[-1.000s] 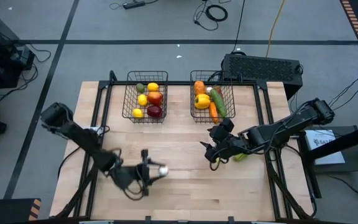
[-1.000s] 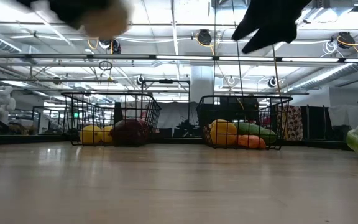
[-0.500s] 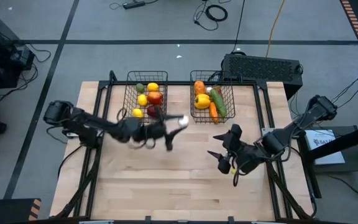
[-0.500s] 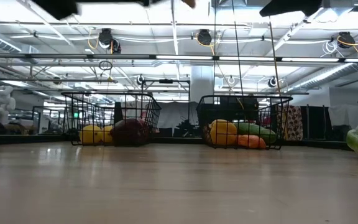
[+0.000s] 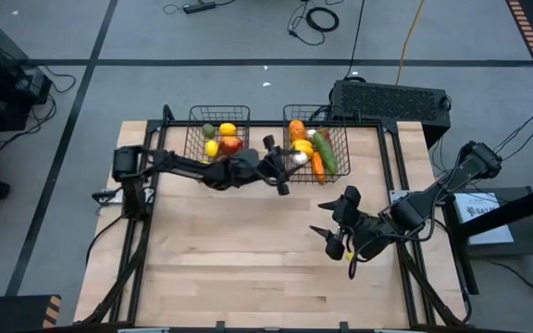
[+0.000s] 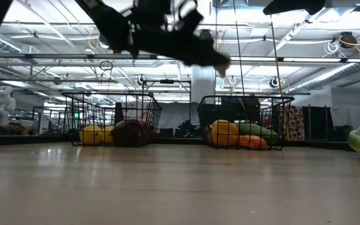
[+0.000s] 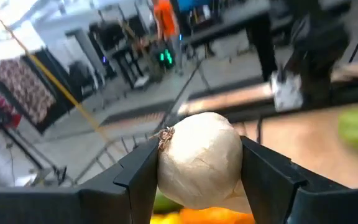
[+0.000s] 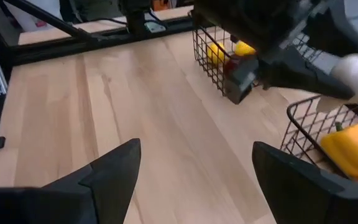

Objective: Sort produce into baskets
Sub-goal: Put the white garlic into the right mesh basket, then put the green chayote into the right mesh basket

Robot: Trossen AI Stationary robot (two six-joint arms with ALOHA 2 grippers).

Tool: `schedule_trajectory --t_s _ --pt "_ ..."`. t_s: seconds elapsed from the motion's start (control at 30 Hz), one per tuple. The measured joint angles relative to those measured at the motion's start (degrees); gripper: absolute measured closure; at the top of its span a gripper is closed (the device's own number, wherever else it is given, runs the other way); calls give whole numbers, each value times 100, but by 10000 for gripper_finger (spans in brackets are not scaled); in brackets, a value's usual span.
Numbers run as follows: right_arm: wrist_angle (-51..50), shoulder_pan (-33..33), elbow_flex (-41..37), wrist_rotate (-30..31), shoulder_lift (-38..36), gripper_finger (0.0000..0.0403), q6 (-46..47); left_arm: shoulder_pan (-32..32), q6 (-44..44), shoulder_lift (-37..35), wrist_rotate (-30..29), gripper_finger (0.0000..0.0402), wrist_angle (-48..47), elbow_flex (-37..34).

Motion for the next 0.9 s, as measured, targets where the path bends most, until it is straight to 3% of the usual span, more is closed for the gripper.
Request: schedule_trajectory --t_s 0.2,0.47,0.7,0.9 --pt "-488 0 2 -42 0 104 368 218 -84 498 -72 190 -201 282" --pt "-1687 0 4 -131 2 104 1953 328 -625 550 -273 121 -481 309" --pt "-2774 224 4 -848 276 104 3823 1 -789 -89 -468 112 -822 309" --pt "-3235 369 4 -1807 609 104 4696 -522 -1029 -1097 -835 111 -2268 307"
